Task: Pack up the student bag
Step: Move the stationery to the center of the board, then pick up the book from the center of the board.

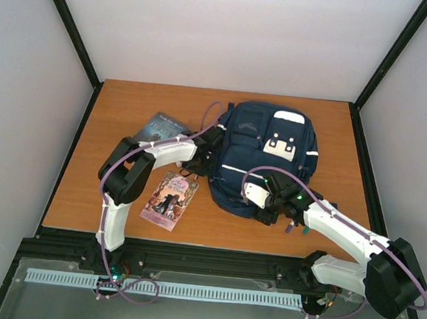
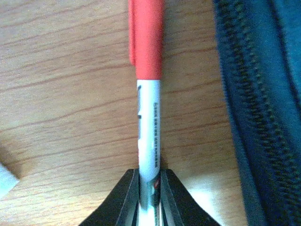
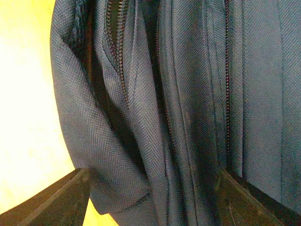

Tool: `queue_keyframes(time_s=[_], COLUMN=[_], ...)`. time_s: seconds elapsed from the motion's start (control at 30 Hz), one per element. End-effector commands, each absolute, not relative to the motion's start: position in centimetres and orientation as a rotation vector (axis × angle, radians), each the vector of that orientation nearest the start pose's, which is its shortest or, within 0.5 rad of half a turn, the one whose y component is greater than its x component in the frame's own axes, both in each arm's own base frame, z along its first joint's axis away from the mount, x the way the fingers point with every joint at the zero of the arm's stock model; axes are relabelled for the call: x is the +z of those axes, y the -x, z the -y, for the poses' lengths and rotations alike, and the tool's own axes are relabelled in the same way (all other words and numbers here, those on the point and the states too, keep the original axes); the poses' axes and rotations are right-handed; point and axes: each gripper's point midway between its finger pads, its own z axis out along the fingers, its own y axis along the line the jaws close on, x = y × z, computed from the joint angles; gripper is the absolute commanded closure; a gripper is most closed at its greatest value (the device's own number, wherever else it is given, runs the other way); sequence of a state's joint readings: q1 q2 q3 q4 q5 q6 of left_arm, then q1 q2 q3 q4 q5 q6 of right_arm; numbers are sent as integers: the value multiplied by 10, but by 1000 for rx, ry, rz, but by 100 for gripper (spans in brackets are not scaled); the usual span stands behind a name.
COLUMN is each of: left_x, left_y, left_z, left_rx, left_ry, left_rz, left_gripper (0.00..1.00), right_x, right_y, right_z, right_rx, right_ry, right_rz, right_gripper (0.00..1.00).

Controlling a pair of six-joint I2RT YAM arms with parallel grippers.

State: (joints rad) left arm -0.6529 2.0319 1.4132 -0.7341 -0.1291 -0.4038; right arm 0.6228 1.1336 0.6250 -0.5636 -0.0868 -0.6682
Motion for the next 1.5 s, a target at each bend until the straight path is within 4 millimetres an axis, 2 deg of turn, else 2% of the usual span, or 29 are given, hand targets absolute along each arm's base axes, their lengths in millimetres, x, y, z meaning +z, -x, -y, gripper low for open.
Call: queue_keyframes(time_s=[0.0,0.13,0.27,0.37,0.47,0.53,0.6,0.7,0.77,0.83,0.93,1.07,1.23,1.47], left_x=[13,15,17,25,43,59,82,104,109,106,89,64,48,16], left_y=[-352,-357,-371,-381,-384,-381,-374,-356,-340,-324,-300,-274,-262,-245], left_z=[213,201,180,174,183,188,189,177,164,148,132,113,110,113], left_rx=[220,239,254,228,149,86,8,-39,-29,11,49,82,5,-21], left_ry=[-287,-219,-108,-74,-90,-92,-67,-1,55,123,194,292,384,412], left_rz=[-2868,-2870,-2868,-2854,-2829,-2798,-2758,-2713,-2699,-2702,-2740,-2776,-2765,-2857], left_gripper=[90,94,94,90,70,51,38,27,18,9,1,0,0,0], right_x=[68,67,67,67,67,68,72,88,107,127,145,154,159,151], right_y=[-212,-212,-213,-212,-212,-213,-214,-215,-214,-212,-203,-193,-183,-170], right_z=[-169,-168,-168,-168,-168,-169,-169,-171,-177,-186,-202,-221,-247,-278], right_rx=[83,80,77,78,81,82,74,87,136,208,334,479,584,662], right_ry=[1599,1597,1597,1598,1595,1593,1587,1559,1536,1515,1540,1587,1670,1766], right_rz=[-2095,-2099,-2102,-2103,-2103,-2098,-2093,-2082,-2064,-2037,-1985,-1941,-1916,-1842], right_gripper=[27,27,27,27,27,27,27,27,27,27,27,27,28,33])
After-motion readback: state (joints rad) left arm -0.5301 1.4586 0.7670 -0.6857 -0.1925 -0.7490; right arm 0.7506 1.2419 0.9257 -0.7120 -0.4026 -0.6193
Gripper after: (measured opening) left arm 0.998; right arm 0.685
